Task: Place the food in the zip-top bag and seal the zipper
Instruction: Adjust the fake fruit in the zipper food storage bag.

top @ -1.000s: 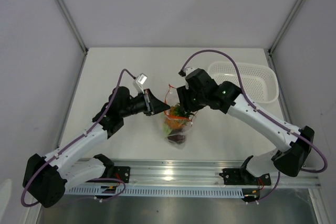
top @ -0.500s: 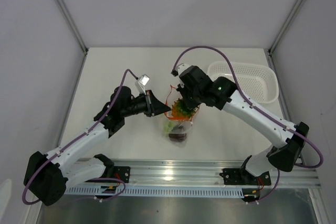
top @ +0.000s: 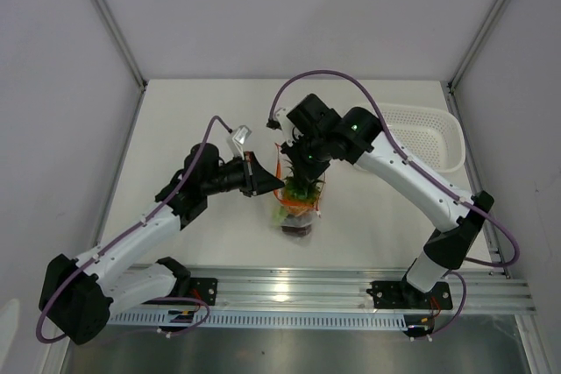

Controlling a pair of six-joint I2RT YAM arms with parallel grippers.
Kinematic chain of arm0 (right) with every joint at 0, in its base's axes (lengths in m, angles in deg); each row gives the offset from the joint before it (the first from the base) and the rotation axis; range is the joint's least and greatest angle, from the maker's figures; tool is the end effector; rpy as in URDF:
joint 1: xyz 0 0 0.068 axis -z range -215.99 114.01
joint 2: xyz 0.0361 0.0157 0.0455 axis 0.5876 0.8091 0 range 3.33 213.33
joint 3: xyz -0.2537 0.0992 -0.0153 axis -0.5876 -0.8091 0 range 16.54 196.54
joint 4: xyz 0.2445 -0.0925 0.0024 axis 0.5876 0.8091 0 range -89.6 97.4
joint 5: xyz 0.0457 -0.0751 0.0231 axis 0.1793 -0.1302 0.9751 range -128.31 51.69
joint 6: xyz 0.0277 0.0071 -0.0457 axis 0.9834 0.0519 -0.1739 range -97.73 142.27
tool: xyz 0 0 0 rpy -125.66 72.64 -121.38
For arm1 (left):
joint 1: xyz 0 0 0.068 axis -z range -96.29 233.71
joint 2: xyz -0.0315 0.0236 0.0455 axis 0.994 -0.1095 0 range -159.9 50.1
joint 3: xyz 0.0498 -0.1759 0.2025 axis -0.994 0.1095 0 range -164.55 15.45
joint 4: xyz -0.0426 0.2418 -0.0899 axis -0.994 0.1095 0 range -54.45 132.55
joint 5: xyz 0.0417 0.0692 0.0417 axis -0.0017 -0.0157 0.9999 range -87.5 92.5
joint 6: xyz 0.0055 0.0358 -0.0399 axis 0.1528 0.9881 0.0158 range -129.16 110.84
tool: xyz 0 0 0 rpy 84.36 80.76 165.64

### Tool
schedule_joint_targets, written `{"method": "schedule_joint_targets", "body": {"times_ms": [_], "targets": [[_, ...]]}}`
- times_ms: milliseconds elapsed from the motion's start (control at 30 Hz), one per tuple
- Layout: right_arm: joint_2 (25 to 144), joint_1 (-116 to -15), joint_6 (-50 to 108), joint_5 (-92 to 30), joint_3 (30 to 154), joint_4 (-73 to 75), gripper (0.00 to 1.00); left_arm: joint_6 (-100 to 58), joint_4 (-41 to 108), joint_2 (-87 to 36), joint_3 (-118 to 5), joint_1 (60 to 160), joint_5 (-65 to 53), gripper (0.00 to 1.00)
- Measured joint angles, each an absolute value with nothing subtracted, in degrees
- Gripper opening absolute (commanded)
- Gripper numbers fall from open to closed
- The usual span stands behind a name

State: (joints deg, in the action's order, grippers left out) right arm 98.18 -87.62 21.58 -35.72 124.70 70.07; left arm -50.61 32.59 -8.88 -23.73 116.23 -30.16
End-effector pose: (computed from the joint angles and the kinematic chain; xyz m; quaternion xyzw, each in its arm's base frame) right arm 0.2021 0.2578 0.4002 -0.4278 0.8560 0.1440 0.2519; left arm 0.1873 -0.1421 0.2832 0.1070 0.7813 -0.5245 0.3210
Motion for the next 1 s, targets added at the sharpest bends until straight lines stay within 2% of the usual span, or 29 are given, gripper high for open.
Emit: {"method": "schedule_joint_targets", "body": {"times_ms": [267, 300, 367, 400, 467, 500, 633, 800, 1000], "targets": [[98.72, -88.83, 21.8, -31.43, 124.65, 73.11, 0.0, -49.54, 33.38, -7.86, -24.08, 116.23, -30.05, 0.01], [99.51, -88.89, 21.82, -31.13, 124.68, 73.11, 0.05, -49.54, 33.42, -7.81, -24.08, 116.23, -30.03, 0.01], [102.11, -89.07, 22.32, -31.08, 124.68, 73.05, 0.21, -49.56, 33.57, -7.4, -24.08, 116.23, -30.03, 0.0], [103.75, -89.2, 22.61, -31.59, 124.7, 72.91, 0.34, -49.56, 33.57, -7.11, -24.03, 116.23, -30.01, 0.01], [106.24, -89.31, 23.09, -33.03, 125.29, 71.23, 0.39, -49.56, 33.62, -6.59, -23.92, 116.23, -29.64, 0.01], [107.09, -89.29, 23.31, -34.23, 125.31, 70.86, 0.48, -49.61, 33.66, -6.41, -23.86, 116.23, -29.55, 0.0], [107.49, -89.57, 24.86, -38.47, 124.28, 69.18, 0.64, -49.63, 33.97, -6.22, -23.64, 116.27, -29.29, 0.01], [103.34, -90.38, 26.67, -42.86, 120.83, 65.05, 0.71, -49.65, 34.19, -5.95, -23.53, 116.27, -29.24, 0.01], [95.62, -91.14, 29.6, -43.85, 119.52, 59.58, 0.71, -49.65, 34.21, -5.39, -23.36, 116.38, -29.18, 0.01]]}}
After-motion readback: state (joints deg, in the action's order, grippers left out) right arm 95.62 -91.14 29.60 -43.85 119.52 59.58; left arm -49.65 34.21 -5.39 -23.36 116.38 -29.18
